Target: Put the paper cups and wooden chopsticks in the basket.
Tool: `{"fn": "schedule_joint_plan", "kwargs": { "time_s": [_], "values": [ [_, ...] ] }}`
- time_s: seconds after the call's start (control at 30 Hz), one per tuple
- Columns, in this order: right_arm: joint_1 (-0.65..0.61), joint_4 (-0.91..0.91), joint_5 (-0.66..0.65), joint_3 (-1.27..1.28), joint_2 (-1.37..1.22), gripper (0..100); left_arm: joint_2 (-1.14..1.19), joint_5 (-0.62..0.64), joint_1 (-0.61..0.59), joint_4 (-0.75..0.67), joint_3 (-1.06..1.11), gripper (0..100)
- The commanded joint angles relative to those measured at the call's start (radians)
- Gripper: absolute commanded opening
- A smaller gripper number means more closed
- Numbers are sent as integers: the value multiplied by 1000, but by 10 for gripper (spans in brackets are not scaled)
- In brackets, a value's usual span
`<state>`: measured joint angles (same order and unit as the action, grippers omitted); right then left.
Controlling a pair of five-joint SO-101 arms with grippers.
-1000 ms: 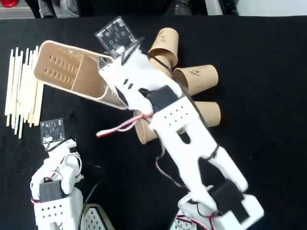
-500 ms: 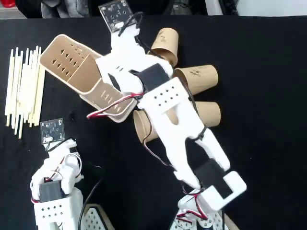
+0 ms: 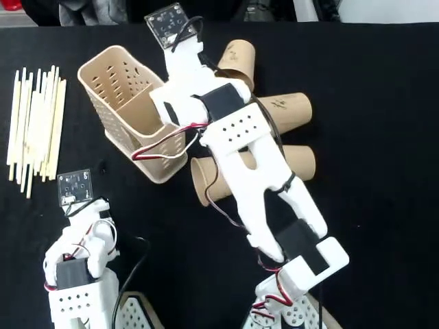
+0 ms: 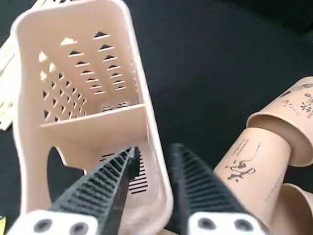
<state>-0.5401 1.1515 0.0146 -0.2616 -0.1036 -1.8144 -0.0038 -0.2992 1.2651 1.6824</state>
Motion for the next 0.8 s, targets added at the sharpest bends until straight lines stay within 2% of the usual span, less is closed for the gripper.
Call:
{"fn": "schedule_joint_plan", "kwargs": {
  "time_s": [0.0,0.1,0.37,0.53,0.63,0.77],
  "values": [
    [12,20,-34,-47,12,172,-2,8,10,5,16,30],
    [2,29,-87,-65,25,172,-2,8,10,5,16,30],
    [-48,206,-207,-191,202,172,-2,8,10,5,16,30],
    [-44,439,-290,-240,337,173,-2,8,10,5,16,30],
    [-43,591,-345,-205,383,164,-2,8,10,5,16,30],
    [-25,608,-399,-4,435,159,-2,8,10,5,16,30]
  ]
}}
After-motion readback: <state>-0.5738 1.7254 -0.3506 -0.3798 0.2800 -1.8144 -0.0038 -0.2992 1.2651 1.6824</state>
